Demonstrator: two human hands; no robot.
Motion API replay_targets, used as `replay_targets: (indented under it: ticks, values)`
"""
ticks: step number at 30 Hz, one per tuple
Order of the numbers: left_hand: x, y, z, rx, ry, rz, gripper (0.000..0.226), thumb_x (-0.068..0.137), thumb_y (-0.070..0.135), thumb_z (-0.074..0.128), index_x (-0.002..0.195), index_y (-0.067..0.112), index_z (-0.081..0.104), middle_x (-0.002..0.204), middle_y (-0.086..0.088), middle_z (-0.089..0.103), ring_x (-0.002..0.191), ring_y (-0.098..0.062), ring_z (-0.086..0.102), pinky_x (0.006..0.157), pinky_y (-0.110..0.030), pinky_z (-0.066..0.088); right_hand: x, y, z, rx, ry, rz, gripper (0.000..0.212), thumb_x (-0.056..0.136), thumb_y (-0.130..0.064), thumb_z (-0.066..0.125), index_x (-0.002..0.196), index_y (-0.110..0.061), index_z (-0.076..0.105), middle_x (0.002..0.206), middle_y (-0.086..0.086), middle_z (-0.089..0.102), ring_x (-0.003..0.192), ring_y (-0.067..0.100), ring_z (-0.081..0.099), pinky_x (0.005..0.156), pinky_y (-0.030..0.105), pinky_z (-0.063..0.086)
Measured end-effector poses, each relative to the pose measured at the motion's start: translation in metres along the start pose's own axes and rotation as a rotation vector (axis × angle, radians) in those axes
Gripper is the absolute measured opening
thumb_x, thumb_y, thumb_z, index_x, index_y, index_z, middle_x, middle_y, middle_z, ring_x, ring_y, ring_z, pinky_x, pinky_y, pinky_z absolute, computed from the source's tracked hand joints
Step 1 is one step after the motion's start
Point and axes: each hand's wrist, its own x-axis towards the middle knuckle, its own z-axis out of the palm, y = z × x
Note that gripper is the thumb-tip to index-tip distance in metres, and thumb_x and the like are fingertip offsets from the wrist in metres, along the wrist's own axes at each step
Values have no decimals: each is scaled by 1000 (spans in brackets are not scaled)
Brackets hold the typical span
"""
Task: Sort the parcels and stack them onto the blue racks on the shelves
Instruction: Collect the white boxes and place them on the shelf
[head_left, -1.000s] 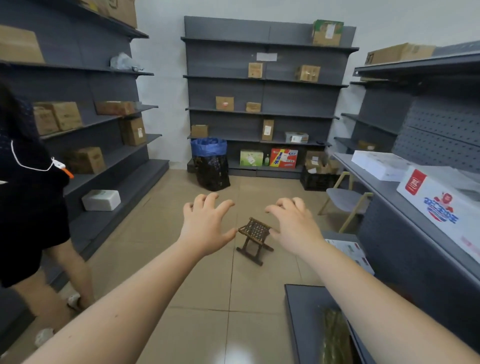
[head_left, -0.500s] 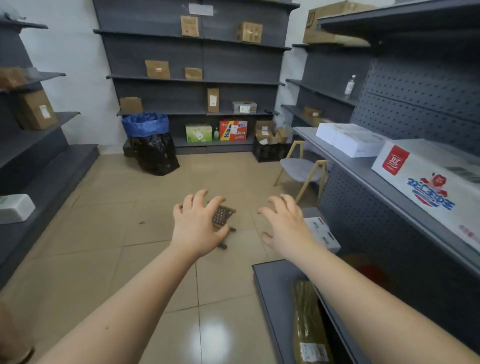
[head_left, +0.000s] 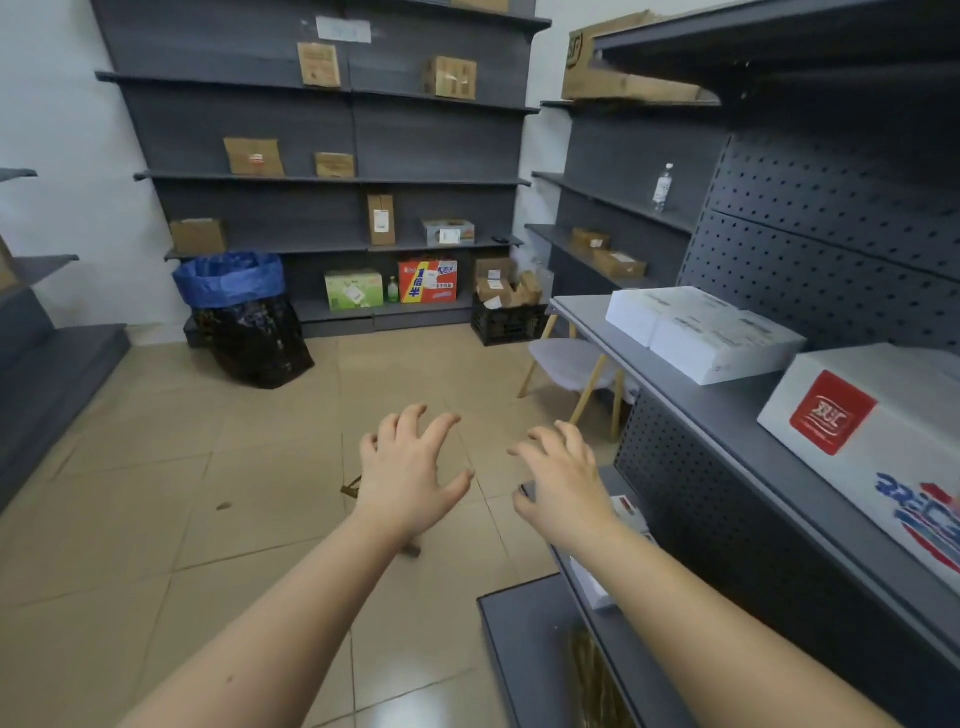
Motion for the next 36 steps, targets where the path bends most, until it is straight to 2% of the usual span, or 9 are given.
replay_targets:
  ticks: [10,16,23,27,31,34,36]
  values:
    - [133,39,31,-56,47,125,63,79,64,50,136,44,32,147,-1,32,133,-27,26,103,-47,27,86,67,-42,-55,189,121,51,85,-30,61,133,-29,45,146,0,33,139,28,11,112,45,19]
    - [201,83,43,-105,94,317,64,79,62,51,136,39,36,145,-2,36,131,-27,29,101,-47,29,103,89,-69,-69,310,224,47,81,-30,64,126,-28,51,143,1,38,136,28,13,108,45,23]
    - [281,126,70,-289,108,449,60,78,62,51,133,37,43,137,1,43,127,-24,34,99,-46,31,114,124,-85,-153,315,467,52,87,-36,58,135,-30,39,148,-3,30,138,25,8,111,43,20]
    - [309,155,84,-387,29,616,58,79,60,51,133,39,41,139,1,42,131,-22,31,100,-48,30,121,141,-87,-175,325,610,57,84,-39,59,137,-29,41,147,-2,35,138,28,12,112,44,21]
    - [328,180,88,-420,38,829,57,79,61,50,131,37,45,138,0,45,129,-23,35,98,-46,32,129,145,-85,-204,344,765,58,82,-44,58,137,-32,42,145,-4,36,136,26,13,108,41,19]
    - [335,188,98,-454,-40,966,58,79,64,43,131,38,47,137,8,46,129,-19,35,97,-43,32,133,143,-78,-255,383,847,54,82,-52,53,132,-32,48,140,-3,43,135,29,17,106,45,16]
    - [334,188,109,-520,-83,1015,57,80,63,47,130,37,48,135,11,46,128,-16,35,95,-43,38,132,141,-71,-245,431,907,58,78,-55,49,129,-30,54,137,-1,48,134,32,23,105,47,21]
